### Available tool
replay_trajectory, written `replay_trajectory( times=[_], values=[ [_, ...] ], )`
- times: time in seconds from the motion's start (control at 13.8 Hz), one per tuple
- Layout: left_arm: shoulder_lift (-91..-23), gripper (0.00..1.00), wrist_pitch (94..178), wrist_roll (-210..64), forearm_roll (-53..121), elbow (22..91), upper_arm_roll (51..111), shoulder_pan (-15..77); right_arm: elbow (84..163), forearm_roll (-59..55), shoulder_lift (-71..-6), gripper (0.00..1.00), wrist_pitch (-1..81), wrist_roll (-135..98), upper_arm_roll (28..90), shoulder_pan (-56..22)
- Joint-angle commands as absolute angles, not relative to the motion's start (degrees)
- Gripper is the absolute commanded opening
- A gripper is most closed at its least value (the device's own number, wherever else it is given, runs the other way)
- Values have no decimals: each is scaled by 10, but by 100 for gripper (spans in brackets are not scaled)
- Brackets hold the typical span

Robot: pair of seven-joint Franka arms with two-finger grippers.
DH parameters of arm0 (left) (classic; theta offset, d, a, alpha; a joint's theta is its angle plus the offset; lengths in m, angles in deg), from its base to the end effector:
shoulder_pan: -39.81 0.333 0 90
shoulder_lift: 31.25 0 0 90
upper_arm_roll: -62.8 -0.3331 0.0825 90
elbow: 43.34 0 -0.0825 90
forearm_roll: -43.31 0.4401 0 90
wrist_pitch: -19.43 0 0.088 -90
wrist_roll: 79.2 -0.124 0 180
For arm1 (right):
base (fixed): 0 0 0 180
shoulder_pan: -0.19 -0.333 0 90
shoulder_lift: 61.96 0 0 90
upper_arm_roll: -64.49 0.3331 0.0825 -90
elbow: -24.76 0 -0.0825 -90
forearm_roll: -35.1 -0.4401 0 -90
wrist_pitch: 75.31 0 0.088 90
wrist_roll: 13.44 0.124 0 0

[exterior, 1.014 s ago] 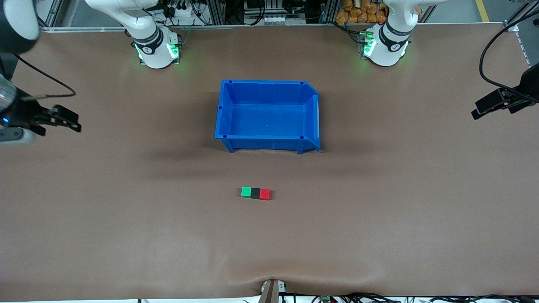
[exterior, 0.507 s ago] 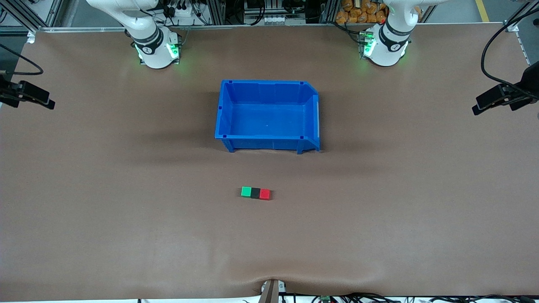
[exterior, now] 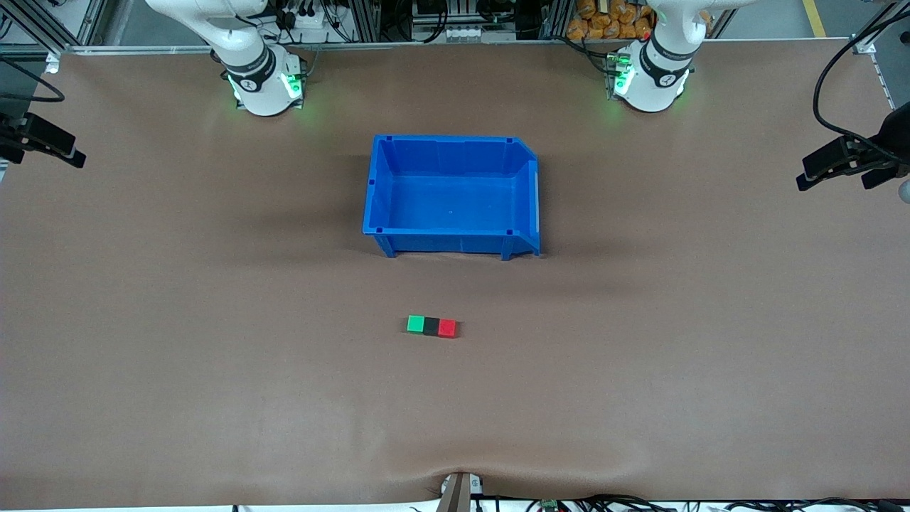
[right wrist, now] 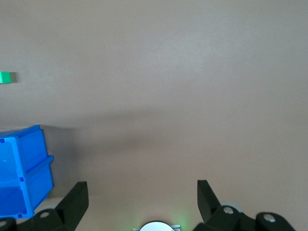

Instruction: Attach green and red cubes to black cube

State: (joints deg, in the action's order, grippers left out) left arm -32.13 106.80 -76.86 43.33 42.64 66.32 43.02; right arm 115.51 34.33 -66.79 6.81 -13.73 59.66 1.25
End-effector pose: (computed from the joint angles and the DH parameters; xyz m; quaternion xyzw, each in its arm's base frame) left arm 0.6116 -0.0030 0.6481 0.9998 0.0177 0.0045 0.0004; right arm 0.5639 -0.0585 0.6558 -0.9982 0.0479 0.0327 0.0120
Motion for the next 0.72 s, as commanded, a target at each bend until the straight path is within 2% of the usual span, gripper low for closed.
replay_trajectory(
  times=[0.0, 0.14, 0.65],
  values=[
    [-319, 100, 1060, -766, 434, 416, 671, 429, 1163, 340, -684, 100, 64, -126, 602, 12],
    [-321, 100, 1059, -767, 433, 416, 680, 434, 1154, 349, -677, 100, 67, -122, 604, -8],
    [-324, 100, 1059, -767, 432, 416, 680, 434, 1153, 347, -673, 100, 64, -122, 602, -2]
  ],
)
